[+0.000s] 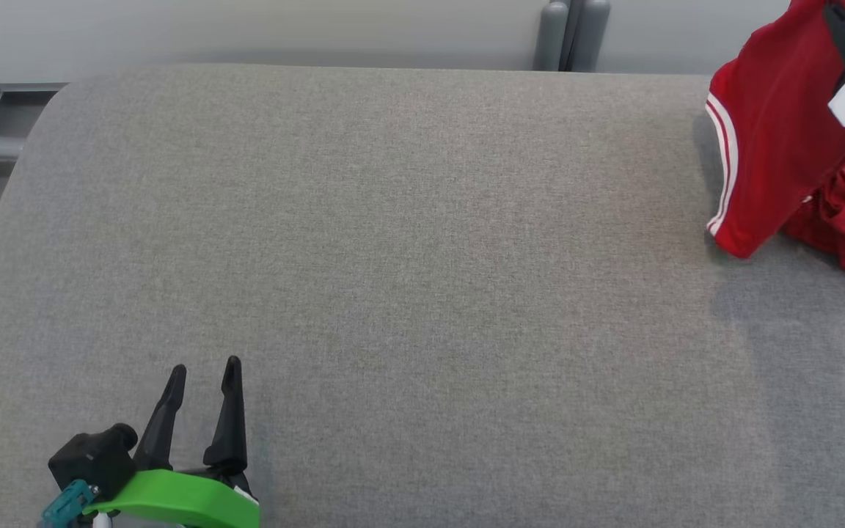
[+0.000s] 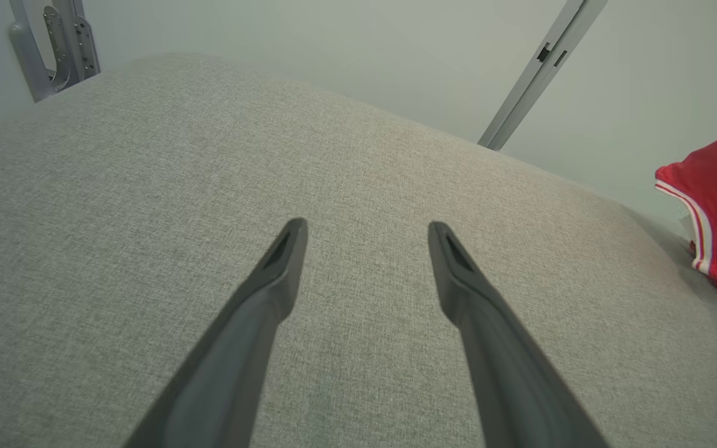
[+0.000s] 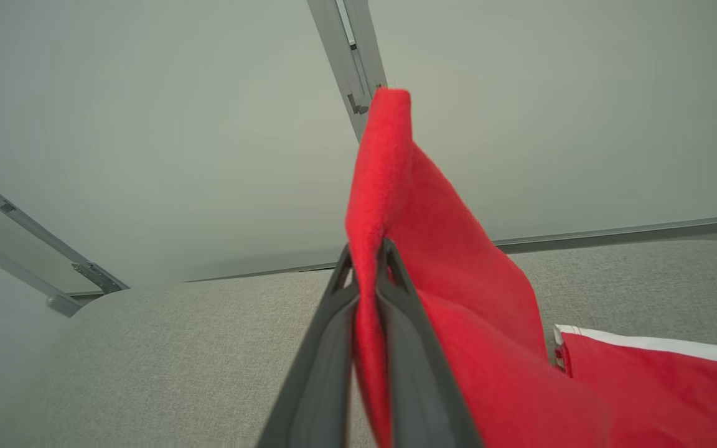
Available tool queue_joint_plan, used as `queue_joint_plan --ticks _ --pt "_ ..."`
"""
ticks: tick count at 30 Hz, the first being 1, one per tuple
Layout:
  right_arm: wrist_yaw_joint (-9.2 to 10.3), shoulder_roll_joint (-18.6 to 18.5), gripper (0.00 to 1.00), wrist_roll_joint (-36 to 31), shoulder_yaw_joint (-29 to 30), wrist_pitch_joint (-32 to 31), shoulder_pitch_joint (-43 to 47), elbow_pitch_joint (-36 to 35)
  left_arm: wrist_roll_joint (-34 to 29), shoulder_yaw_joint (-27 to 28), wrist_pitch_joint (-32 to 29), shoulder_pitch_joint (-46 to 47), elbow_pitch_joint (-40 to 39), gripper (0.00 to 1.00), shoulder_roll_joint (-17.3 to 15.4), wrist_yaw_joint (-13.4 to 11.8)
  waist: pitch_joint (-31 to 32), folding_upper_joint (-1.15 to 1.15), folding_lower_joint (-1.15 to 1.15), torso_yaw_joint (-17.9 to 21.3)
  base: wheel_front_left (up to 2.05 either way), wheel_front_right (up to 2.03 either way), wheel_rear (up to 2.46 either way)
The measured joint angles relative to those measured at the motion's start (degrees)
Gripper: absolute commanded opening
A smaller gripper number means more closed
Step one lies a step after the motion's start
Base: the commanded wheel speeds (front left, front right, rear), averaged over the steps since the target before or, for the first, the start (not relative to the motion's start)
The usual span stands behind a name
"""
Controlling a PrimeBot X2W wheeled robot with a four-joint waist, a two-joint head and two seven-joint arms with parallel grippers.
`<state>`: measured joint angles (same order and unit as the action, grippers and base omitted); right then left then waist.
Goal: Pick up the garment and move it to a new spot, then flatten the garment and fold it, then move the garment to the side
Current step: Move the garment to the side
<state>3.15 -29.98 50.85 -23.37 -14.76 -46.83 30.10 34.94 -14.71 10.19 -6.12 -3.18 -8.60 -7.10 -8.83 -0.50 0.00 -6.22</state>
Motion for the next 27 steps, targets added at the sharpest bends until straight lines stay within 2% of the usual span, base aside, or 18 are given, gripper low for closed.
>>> queue_joint_plan --ticks 10,15,27 --pt "0.53 3.1 0.0 -0.5 -1.2 0.1 -1.9 2.0 0.0 1.4 0.5 0.6 0.3 1.0 0.0 0.0 0.1 0.0 0.0 1.2 0.0 0.0 0.0" --pt "1.03 2.1 0.0 -0.6 -0.9 -0.5 -2.0 3.7 0.0 1.3 0.5 0.6 -0.1 1.0 -0.1 0.0 0.0 0.0 0.0 2.3 0.0 0.0 0.0" --pt "2.1 -3.1 0.0 -1.0 2.7 -0.2 -2.0 8.3 -1.0 0.6 -0.6 1.9 -1.1 1.0 -1.3 0.0 -2.7 0.0 0.0 2.3 0.0 0.0 0.0"
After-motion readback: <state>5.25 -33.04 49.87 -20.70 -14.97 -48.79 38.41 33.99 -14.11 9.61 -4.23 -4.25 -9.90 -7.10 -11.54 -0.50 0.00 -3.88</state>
